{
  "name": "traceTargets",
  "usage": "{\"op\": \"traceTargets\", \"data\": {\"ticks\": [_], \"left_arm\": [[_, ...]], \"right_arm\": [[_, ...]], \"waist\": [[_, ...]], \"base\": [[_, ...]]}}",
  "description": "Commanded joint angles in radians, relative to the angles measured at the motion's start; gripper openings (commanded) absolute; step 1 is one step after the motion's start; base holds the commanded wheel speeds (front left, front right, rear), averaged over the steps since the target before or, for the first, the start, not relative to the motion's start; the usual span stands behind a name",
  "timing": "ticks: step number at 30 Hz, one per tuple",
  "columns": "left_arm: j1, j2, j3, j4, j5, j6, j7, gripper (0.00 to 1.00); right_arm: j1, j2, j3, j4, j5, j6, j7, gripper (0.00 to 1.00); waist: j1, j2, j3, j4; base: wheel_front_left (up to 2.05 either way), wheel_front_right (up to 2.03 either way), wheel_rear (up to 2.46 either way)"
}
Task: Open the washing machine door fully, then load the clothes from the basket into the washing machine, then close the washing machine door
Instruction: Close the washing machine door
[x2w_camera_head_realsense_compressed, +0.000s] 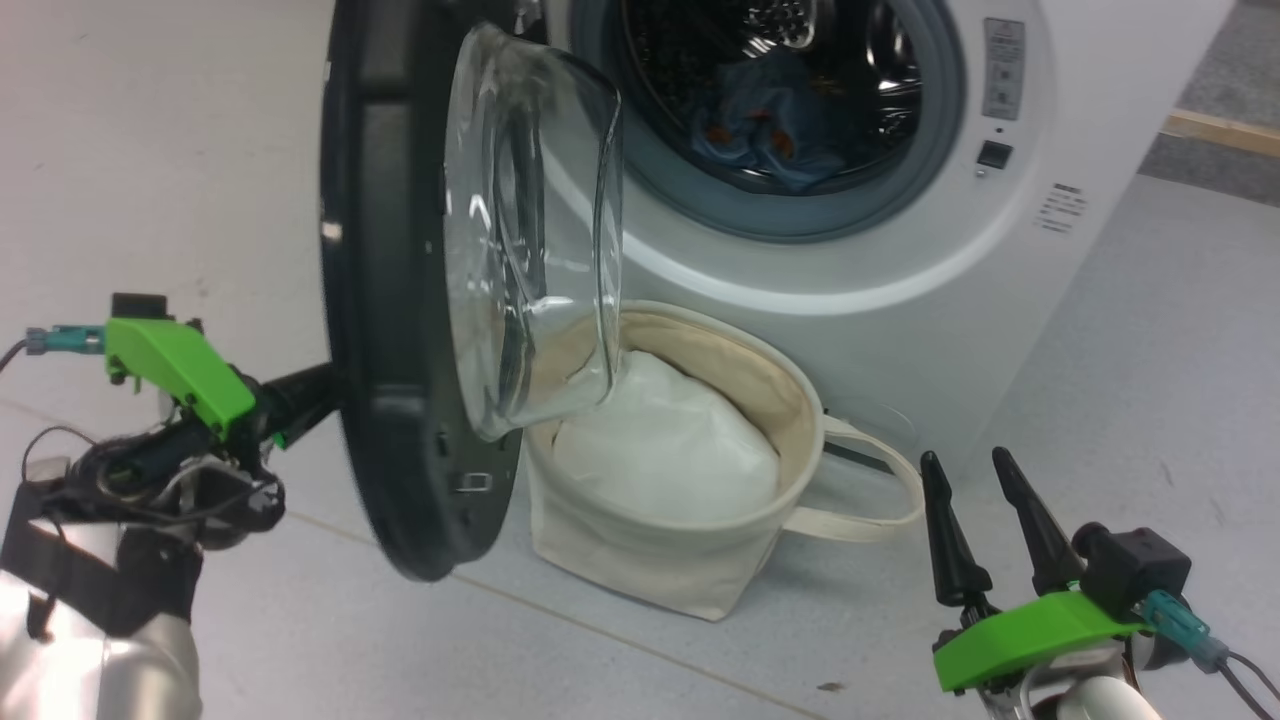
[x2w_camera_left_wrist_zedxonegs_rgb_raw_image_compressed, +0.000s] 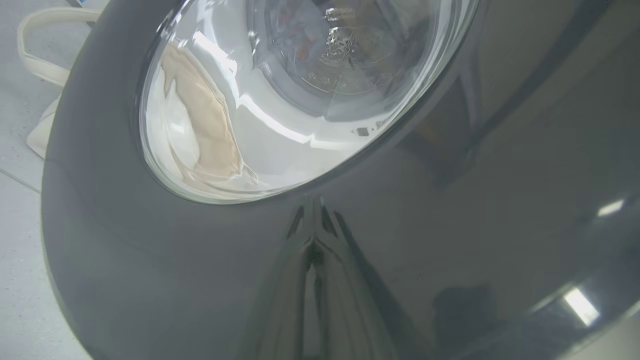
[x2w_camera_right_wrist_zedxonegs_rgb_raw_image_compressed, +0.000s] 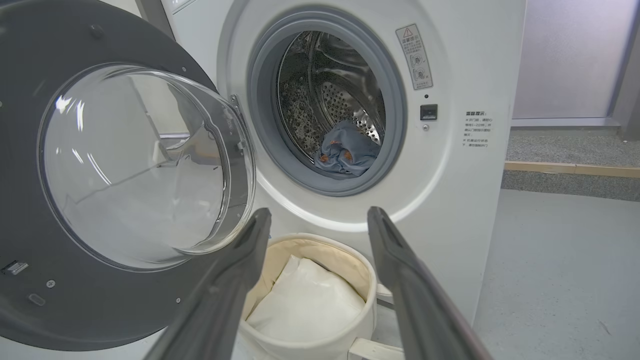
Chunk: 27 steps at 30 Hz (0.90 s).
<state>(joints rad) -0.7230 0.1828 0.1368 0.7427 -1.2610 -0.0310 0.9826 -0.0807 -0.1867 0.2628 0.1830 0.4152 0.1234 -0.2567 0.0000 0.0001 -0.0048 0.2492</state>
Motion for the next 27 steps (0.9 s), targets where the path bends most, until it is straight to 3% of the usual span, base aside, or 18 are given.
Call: {"op": "traceTargets", "data": {"ticks": [1, 9, 15, 19, 27], "left_arm": [[-0.01, 0.012, 0.008, -0.088, -0.009, 0.018, 0.029, 0.0], [0.106, -0.035, -0.015, -0.408, -0.012, 0.147, 0.083, 0.0], [0.132, -0.061, -0.005, -0.506, -0.009, 0.193, 0.054, 0.0], [0.111, -0.062, 0.024, -0.506, 0.002, 0.191, -0.006, 0.0], [0.047, -0.067, 0.073, -0.418, 0.01, 0.132, -0.121, 0.0]], "right_arm": [[-0.02, 0.001, 0.009, -0.037, -0.004, 0.007, -0.005, 1.0], [-0.023, 0.012, -0.009, -0.041, -0.01, 0.007, -0.005, 1.0], [-0.044, 0.03, 0.0, -0.047, -0.013, 0.007, -0.005, 1.0], [-0.053, 0.038, -0.009, -0.053, -0.016, 0.007, -0.005, 1.0], [-0.067, 0.056, -0.013, -0.064, -0.023, 0.007, -0.005, 1.0]], "waist": [[0.0, -0.0001, -0.003, -0.023], [0.0, -0.0001, 0.018, -0.107], [0.0, -0.0001, 0.034, -0.198], [0.0, -0.0001, 0.057, -0.272], [0.0, -0.0001, 0.101, -0.421]], "base": [[0.0, 0.0, 0.0], [0.0, 0.0, 0.0], [0.0, 0.0, 0.0], [0.0, 0.0, 0.0], [0.0, 0.0, 0.0]]}}
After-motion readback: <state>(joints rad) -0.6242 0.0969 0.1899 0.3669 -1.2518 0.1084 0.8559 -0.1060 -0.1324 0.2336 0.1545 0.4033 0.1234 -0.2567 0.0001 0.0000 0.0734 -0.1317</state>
